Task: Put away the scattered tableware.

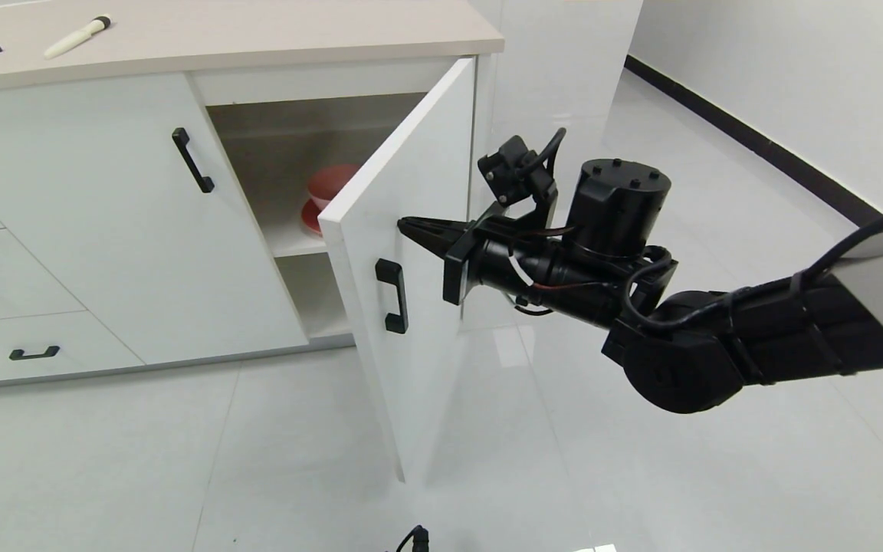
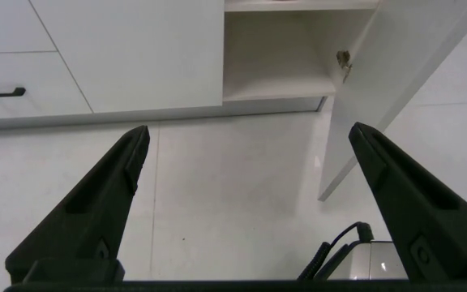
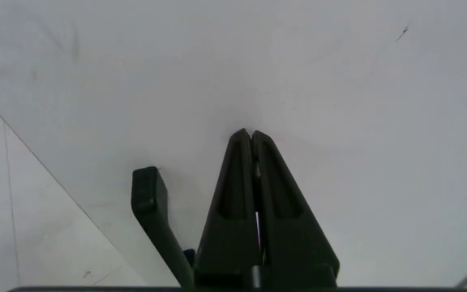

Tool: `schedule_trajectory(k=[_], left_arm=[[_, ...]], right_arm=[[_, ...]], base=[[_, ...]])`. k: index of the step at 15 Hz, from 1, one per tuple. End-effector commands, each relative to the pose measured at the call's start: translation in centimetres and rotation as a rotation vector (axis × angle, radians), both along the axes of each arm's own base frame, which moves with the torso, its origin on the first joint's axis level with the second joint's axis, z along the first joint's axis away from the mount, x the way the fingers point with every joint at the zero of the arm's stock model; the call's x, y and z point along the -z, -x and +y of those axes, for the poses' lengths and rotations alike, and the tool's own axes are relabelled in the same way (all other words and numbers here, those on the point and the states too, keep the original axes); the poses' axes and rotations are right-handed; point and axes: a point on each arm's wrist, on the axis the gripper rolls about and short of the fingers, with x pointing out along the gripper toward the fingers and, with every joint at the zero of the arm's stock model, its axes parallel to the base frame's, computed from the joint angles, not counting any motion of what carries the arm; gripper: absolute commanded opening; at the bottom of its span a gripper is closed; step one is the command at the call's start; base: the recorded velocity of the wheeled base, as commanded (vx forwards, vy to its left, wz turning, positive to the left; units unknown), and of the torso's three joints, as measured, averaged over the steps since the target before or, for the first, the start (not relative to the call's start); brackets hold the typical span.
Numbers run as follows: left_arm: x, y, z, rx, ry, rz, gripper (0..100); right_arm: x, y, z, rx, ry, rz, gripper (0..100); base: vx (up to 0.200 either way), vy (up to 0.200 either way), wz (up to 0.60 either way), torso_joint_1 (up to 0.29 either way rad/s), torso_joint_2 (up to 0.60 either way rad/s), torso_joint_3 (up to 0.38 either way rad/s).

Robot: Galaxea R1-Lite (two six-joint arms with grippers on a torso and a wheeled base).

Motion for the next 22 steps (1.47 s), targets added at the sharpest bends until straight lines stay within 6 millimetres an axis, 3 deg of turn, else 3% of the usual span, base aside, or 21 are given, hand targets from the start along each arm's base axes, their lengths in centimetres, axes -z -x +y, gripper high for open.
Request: schedule_trajectory(k=[1,8,18,22], left_arm=[[0.0,0.0,0.0,-0.002,0.000,0.000,100],[0.0,0.0,0.0,-0.006,0.000,0.000,100],[0.0,0.0,0.0,-0.006,0.000,0.000,100],[0.0,0.0,0.0,-0.006,0.000,0.000,100]], right_arm=[[0.7,-0.6,0.6,-0.004,-0.003,0.015,0],[2.7,-2.3,2.1,-0.001,-0.025,0.004,0],[3.2,-4.7,3.7,0.015,-0.082,-0.061,0],[4.7,-6.5,5.2,0.017,-0.116,-0.099,0]], base=[[0.000,0.000,0.00,0.000,0.00,0.000],[0.000,0.000,0.00,0.000,0.00,0.000],[0.000,0.000,0.00,0.000,0.00,0.000],[0.000,0.000,0.00,0.000,0.00,0.000]])
